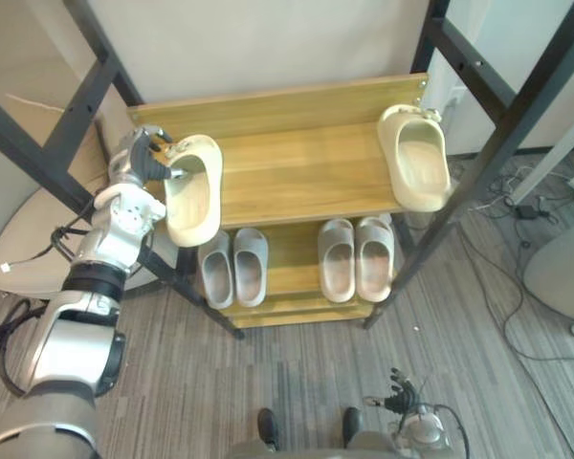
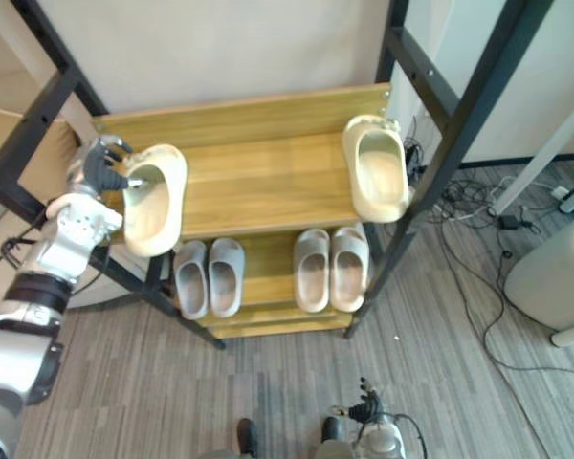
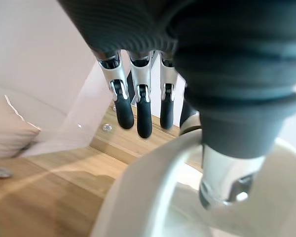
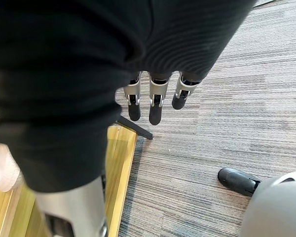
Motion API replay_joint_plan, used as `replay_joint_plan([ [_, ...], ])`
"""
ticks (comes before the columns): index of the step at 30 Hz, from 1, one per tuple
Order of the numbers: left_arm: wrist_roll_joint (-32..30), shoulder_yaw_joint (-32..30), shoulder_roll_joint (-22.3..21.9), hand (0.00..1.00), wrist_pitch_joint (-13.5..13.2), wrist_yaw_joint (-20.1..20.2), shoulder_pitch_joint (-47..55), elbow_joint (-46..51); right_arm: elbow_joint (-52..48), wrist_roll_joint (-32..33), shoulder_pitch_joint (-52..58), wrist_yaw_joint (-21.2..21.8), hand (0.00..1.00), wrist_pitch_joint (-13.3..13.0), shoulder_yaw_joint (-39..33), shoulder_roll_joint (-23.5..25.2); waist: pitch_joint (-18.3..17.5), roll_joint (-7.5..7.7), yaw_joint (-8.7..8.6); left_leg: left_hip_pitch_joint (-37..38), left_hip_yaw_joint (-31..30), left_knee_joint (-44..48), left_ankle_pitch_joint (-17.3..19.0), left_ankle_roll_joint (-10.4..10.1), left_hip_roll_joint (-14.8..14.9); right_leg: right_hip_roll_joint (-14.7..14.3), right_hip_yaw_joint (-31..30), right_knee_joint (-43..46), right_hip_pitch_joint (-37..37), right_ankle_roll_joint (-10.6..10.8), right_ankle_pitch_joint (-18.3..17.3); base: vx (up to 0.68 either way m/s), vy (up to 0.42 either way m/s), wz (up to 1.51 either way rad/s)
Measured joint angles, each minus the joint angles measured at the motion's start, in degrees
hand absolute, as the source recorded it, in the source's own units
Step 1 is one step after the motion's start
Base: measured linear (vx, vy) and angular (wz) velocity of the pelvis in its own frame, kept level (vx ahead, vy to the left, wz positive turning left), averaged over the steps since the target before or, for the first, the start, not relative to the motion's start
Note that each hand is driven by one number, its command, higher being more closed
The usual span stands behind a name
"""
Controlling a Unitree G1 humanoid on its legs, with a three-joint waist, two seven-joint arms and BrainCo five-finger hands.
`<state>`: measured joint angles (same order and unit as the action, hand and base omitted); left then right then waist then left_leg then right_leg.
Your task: Organize the slippers on the shoe rack
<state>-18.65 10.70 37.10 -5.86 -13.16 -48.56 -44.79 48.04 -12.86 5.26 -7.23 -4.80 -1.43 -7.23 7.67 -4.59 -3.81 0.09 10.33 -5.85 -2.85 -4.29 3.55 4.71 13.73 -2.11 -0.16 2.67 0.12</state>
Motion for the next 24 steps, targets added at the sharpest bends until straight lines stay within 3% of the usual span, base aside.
replay_joint_plan([
  [13, 3.27, 0.03, -1.16, 1.00, 0.07, 0.03, -3.10, -1.14, -0.56, 0.69, 0.07, -0.06, 0.00, -0.19, -0.66, 0.36, 0.06, -0.10, -1.06, 0.07, 1.17, 0.00, 0.02, -0.02, 0.00, 0.03, -1.20, 0.01, -0.28, 0.00, 0.25, 0.01, 0.004, -0.04],
  [18, 4.15, 0.13, -3.58, 1.00, 0.09, -0.07, -5.57, -1.93, -2.21, 1.75, 0.48, -0.10, 0.00, -0.22, -0.83, 0.34, 0.70, -1.06, -2.50, 0.35, 1.82, 0.00, 0.02, -0.02, -0.15, 0.22, -1.76, 0.02, -0.23, 0.09, 0.46, 0.01, 0.011, -0.07],
  [24, 4.31, 1.37, -6.98, 1.00, 0.11, -0.23, -8.47, -1.93, -2.44, 2.35, 0.39, -0.16, 0.00, -0.29, -2.85, 0.30, 1.41, -2.36, -2.83, 0.36, 2.10, -0.01, 0.08, -0.11, -0.05, 0.16, -1.93, 0.02, -0.39, 0.08, 0.47, 0.00, 0.001, -0.02],
])
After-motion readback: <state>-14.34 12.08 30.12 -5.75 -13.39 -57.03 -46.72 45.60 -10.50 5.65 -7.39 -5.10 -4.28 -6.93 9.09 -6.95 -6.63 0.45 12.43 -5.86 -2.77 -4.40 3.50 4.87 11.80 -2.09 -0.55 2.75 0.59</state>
